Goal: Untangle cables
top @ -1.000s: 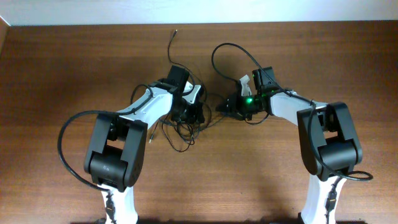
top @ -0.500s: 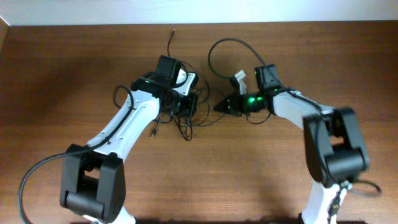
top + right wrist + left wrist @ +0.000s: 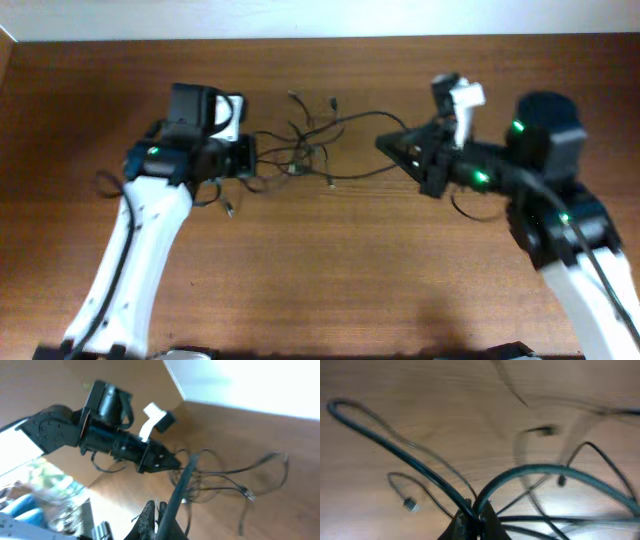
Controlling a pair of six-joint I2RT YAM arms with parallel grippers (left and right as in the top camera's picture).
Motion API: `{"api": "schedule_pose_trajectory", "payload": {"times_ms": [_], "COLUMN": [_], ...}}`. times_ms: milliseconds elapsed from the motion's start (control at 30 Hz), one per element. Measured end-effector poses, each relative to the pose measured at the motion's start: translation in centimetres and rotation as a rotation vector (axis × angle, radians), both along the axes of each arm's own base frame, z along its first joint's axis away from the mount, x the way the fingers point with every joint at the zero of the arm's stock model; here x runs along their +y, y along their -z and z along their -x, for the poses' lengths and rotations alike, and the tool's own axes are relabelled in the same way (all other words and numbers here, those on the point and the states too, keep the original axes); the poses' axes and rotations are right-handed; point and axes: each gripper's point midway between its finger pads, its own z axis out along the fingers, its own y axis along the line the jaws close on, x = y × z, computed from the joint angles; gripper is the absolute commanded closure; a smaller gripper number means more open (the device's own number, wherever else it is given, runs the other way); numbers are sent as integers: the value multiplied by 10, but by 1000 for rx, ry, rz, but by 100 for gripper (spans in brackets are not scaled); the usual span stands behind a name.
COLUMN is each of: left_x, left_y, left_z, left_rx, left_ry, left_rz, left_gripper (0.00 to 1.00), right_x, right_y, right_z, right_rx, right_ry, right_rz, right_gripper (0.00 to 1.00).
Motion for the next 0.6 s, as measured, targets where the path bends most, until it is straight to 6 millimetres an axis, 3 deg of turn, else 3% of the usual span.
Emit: {"api": "schedule_pose_trajectory", "payload": {"times_ms": [133, 200, 300, 333, 400, 433, 467, 600], "left_x": [46, 61, 68, 69, 69, 67, 65, 59], "left_y": [-3, 0, 1, 1, 1, 1, 1, 1], "left_z": [11, 16, 18, 18, 18, 18, 18, 18], "left_rx": [25, 55, 67, 65, 69, 71, 73, 77], "left_ry": [-190, -255, -295, -300, -309, -304, -299, -277], "left_rz": [-78, -91, -95, -97, -84, -73, -62, -28], "left_gripper": [99, 96, 80, 73, 35, 20, 13, 2], "right_x": [-19, -31, -45, -48, -53, -55, -56, -59], "right_y": [-11, 4, 26, 31, 38, 41, 42, 49], "right_z": [16, 15, 12, 11, 11, 11, 11, 14], "right_rx": [-64, -39, 7, 19, 31, 40, 43, 72], "right_ry": [108, 184, 257, 273, 292, 299, 303, 312], "right_rz": [53, 129, 221, 242, 274, 285, 291, 312], "right_gripper": [96, 96, 96, 96, 96, 96, 96, 96]}}
